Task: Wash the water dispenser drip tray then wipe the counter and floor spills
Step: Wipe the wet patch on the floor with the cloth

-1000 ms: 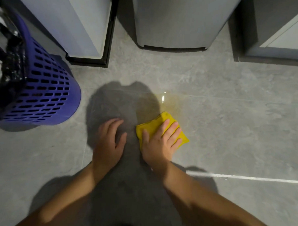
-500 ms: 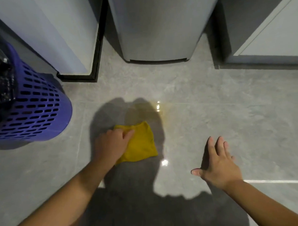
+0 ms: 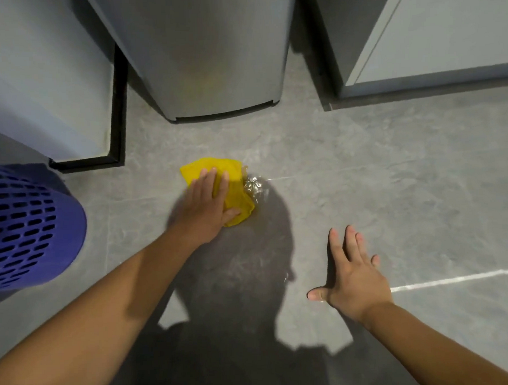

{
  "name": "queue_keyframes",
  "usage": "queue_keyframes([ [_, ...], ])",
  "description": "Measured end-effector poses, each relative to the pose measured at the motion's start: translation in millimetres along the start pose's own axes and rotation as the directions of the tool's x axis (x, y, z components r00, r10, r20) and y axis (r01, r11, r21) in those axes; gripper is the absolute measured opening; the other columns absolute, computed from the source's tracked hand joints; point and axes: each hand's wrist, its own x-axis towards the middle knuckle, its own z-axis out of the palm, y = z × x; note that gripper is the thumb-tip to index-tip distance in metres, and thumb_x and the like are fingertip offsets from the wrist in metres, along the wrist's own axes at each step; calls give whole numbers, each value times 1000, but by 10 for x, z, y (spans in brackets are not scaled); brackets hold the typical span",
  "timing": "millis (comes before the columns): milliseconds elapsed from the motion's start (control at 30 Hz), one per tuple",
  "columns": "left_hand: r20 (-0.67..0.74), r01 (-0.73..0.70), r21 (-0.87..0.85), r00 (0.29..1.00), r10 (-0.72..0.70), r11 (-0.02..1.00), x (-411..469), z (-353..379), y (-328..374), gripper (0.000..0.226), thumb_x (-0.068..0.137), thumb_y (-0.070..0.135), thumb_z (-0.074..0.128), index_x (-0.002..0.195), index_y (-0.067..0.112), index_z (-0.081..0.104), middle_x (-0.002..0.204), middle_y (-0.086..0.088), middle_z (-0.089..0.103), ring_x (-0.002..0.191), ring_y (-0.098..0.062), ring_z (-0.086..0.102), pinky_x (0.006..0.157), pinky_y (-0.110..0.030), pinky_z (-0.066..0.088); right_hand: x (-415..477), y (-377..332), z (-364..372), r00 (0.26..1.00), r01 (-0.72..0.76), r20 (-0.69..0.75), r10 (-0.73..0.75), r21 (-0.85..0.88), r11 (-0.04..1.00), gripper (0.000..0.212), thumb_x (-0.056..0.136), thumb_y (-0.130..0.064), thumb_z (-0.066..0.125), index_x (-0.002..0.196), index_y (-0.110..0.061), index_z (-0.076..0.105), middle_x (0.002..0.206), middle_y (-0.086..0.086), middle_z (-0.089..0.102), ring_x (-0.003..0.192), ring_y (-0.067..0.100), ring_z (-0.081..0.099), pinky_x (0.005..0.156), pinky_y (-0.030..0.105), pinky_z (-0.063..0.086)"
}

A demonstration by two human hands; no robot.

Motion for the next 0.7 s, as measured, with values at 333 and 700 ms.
queue_keyframes([
  [333, -7, -372, 40, 928, 373, 927, -1006, 437, 374, 88, 99, 69, 34, 165, 12, 22, 172, -19, 15, 159, -41, 14, 127, -57, 21, -107, 361, -341, 999, -12, 47, 8, 72, 997, 147, 65, -70, 84, 162, -28, -18, 171, 4, -25, 160, 30, -4, 124, 50, 29],
  [700, 61, 219, -256, 976, -210, 942, -610, 153, 195, 119, 75, 88, 26, 167, 15, 3, 174, -18, -7, 161, -39, -5, 128, -52, 1, -332, 1005, -129, 973, -217, 93, 209, 82, 973, 159, 57, -73, 86, 155, -27, -30, 166, 11, -30, 157, 38, -18, 124, 59, 23],
])
